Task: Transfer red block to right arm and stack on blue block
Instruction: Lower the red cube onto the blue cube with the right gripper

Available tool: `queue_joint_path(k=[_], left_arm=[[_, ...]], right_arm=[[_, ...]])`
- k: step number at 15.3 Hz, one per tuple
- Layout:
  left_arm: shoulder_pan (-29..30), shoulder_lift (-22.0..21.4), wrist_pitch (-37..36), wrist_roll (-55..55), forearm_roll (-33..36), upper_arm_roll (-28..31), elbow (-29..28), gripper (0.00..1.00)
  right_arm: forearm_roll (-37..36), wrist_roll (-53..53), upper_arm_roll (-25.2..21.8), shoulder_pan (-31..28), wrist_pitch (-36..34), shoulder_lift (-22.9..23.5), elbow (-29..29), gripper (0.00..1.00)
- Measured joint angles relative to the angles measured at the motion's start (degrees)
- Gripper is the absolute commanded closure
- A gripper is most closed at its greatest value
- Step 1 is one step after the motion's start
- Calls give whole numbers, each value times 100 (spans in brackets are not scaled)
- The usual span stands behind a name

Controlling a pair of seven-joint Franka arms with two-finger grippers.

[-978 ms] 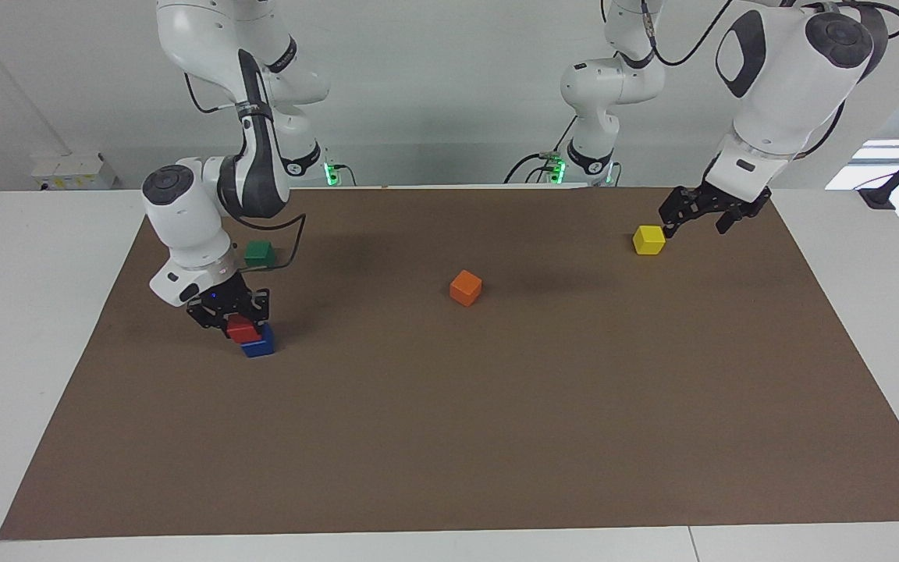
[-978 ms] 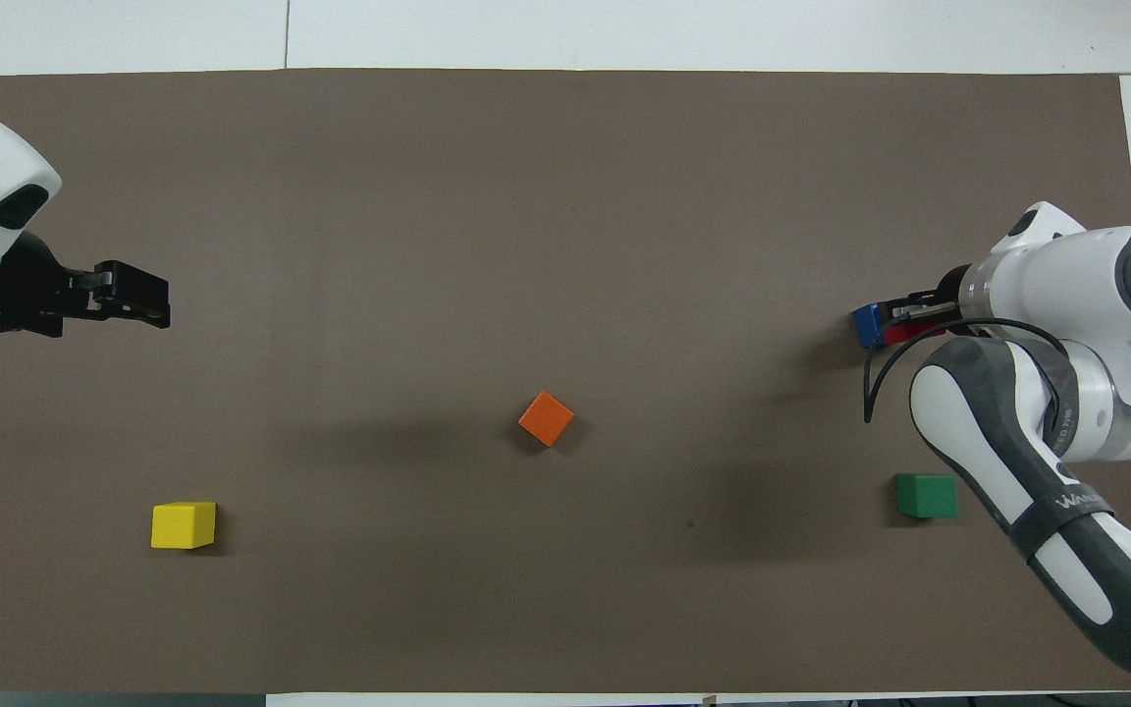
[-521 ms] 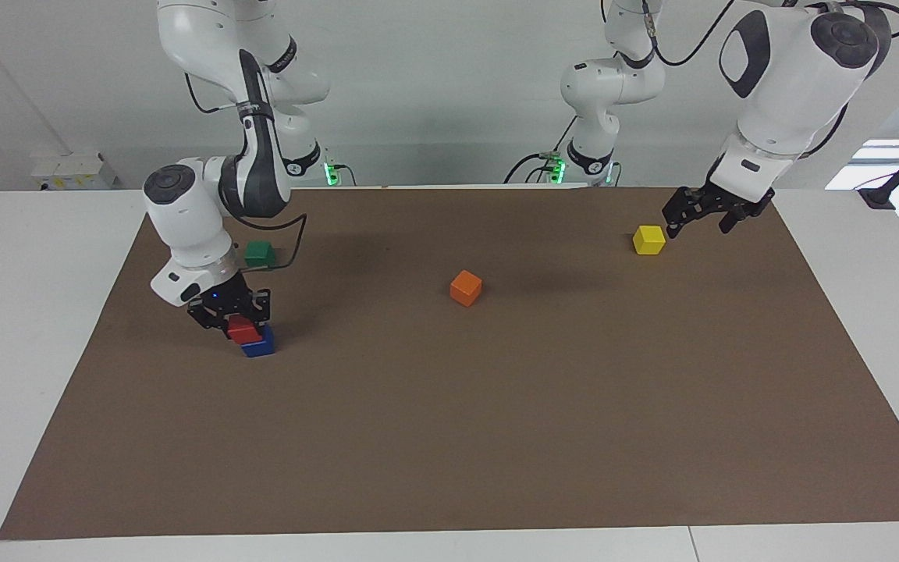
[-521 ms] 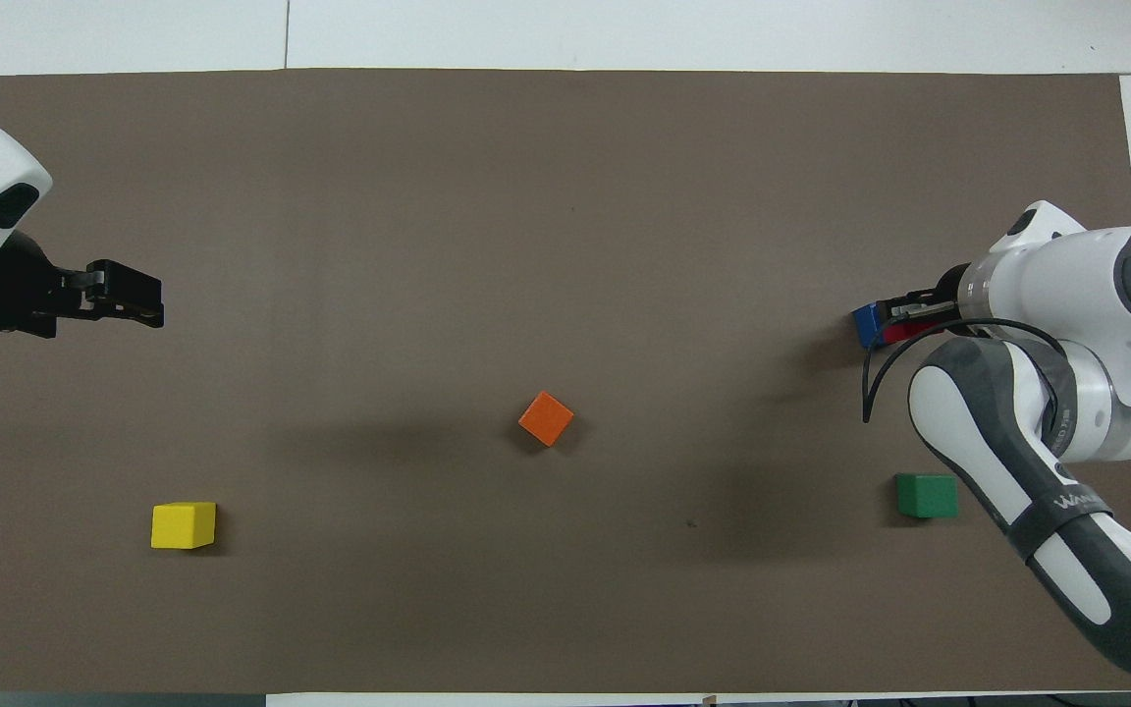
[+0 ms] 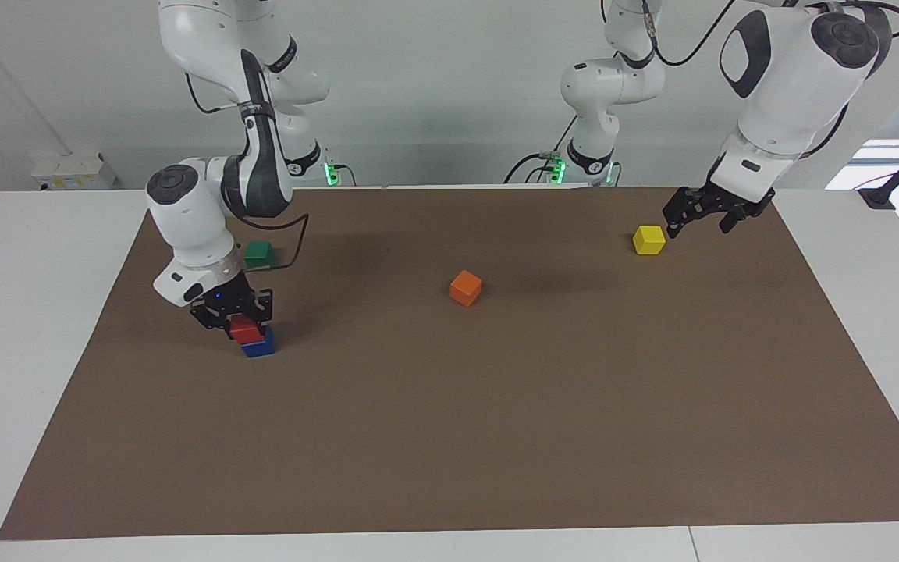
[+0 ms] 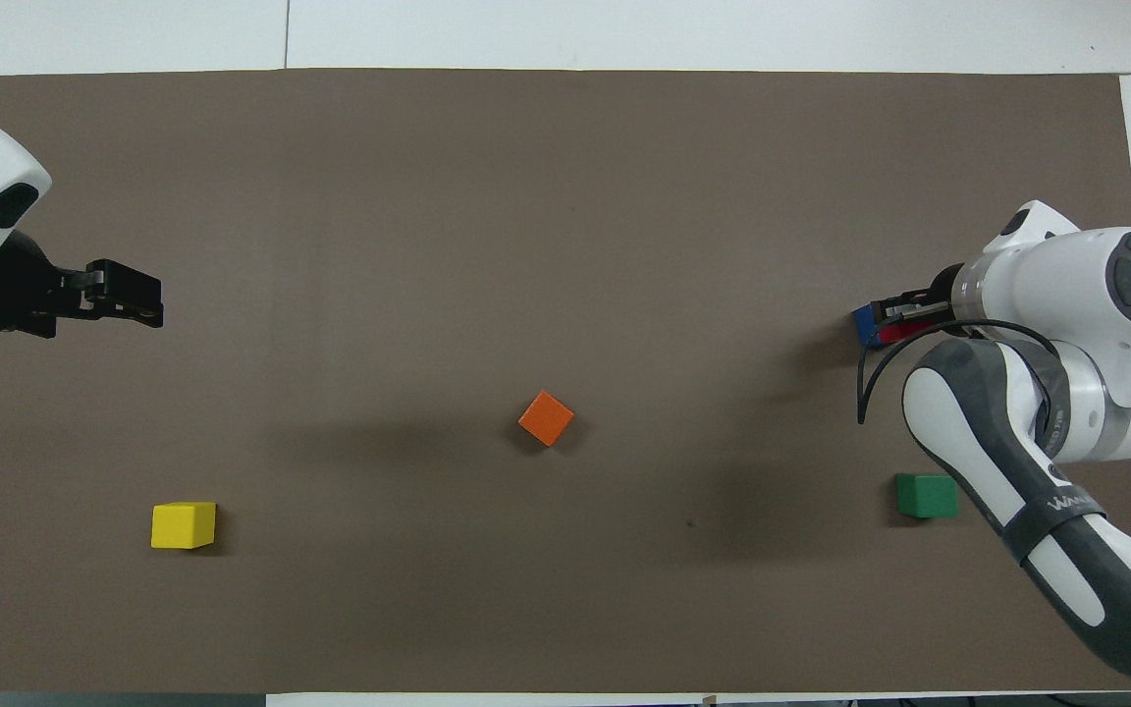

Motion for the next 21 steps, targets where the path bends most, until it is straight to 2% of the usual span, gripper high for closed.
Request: queue_joint_path(k=[12, 13, 14, 15, 16, 17, 21], left_arm=[[0, 0, 0, 0, 0, 0, 0, 0], [0, 0, 0, 0, 0, 0, 0, 0], [0, 0, 0, 0, 0, 0, 0, 0], [0, 0, 0, 0, 0, 0, 0, 0], [0, 0, 0, 0, 0, 0, 0, 0], [0, 0, 0, 0, 0, 0, 0, 0], [0, 0, -1, 0, 0, 0, 0, 0]], right_arm=[[0, 1, -1, 14, 1, 0, 0, 100], [0, 1, -2, 13, 1, 0, 0, 96], [0, 1, -2, 12, 1, 0, 0, 73], [0, 1, -2, 12, 1, 0, 0, 42], [0, 2, -2, 12, 1, 0, 0, 26], [0, 2, -3, 11, 1, 1, -1, 20], [0, 4, -6, 6, 1, 0, -2, 19]])
